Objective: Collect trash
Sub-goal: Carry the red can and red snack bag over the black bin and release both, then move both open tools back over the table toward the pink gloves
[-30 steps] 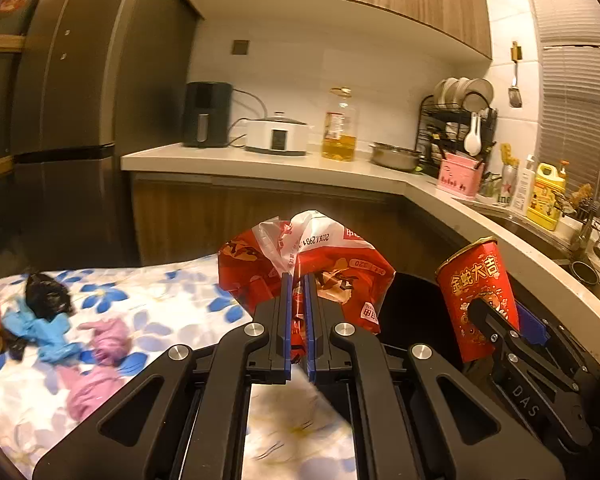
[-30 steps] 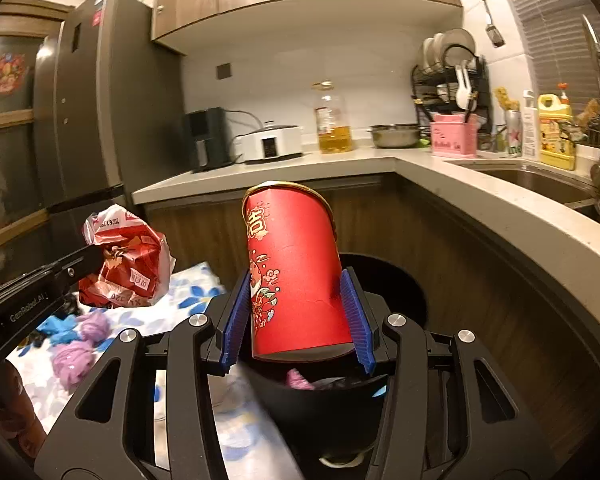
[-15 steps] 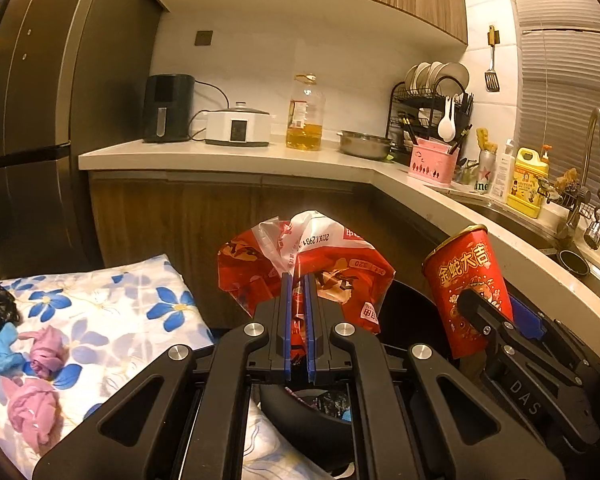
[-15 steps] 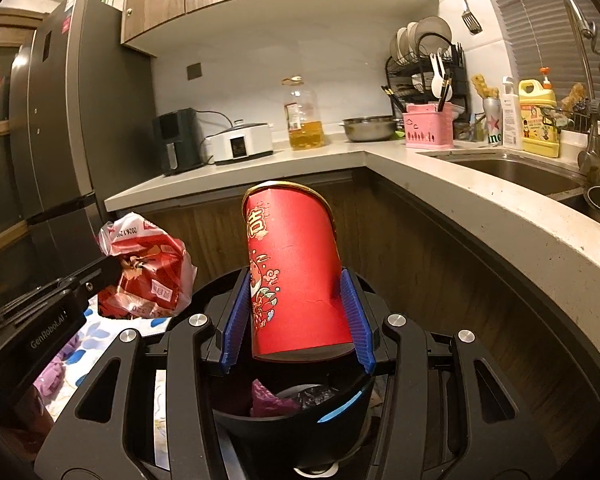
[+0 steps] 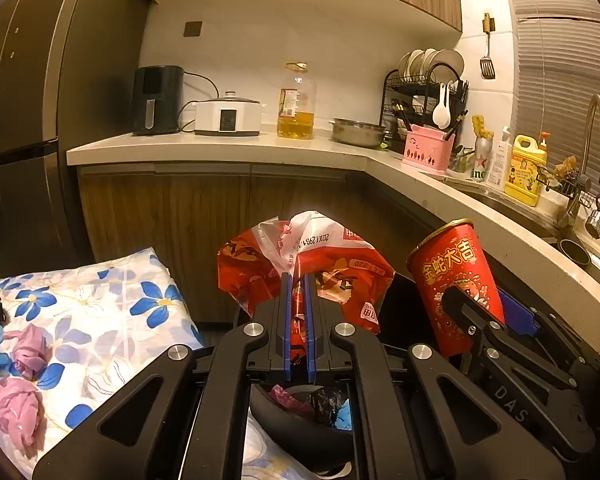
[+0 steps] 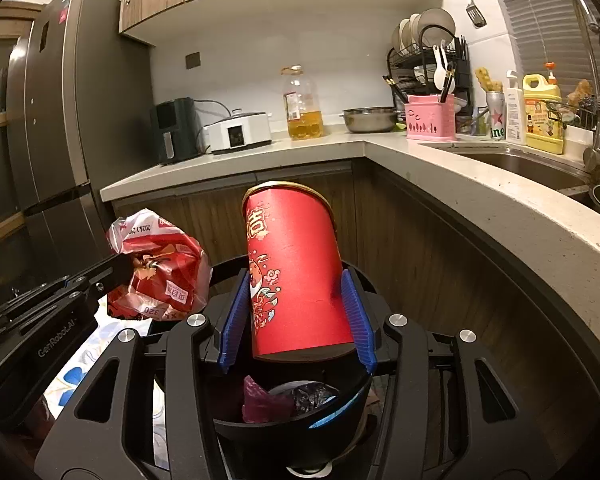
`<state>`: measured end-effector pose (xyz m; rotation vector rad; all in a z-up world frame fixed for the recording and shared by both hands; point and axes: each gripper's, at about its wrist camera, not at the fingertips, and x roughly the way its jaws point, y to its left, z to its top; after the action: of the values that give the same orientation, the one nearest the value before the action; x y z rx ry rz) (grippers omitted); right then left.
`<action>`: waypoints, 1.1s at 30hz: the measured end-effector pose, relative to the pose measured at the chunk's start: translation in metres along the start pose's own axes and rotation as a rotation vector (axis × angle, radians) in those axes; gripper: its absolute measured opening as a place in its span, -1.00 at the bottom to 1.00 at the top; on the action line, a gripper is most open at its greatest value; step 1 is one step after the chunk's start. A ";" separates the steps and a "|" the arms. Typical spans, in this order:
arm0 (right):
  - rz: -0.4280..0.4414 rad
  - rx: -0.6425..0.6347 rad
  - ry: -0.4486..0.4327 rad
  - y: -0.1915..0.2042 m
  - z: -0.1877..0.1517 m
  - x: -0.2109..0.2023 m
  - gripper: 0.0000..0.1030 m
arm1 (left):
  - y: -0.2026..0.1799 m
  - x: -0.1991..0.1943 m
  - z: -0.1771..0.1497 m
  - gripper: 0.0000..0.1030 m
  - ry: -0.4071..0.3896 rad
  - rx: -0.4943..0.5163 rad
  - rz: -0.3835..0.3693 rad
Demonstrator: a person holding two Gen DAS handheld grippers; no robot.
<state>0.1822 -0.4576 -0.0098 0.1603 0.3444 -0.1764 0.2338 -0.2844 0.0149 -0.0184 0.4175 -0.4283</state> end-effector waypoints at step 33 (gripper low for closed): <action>-0.048 0.016 0.026 -0.004 -0.010 -0.017 0.55 | 0.031 -0.021 -0.030 0.71 0.040 -0.025 0.128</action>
<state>0.1626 -0.4574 -0.0133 0.1703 0.3727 -0.2243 0.2173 -0.2461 -0.0074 -0.0069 0.4603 -0.2976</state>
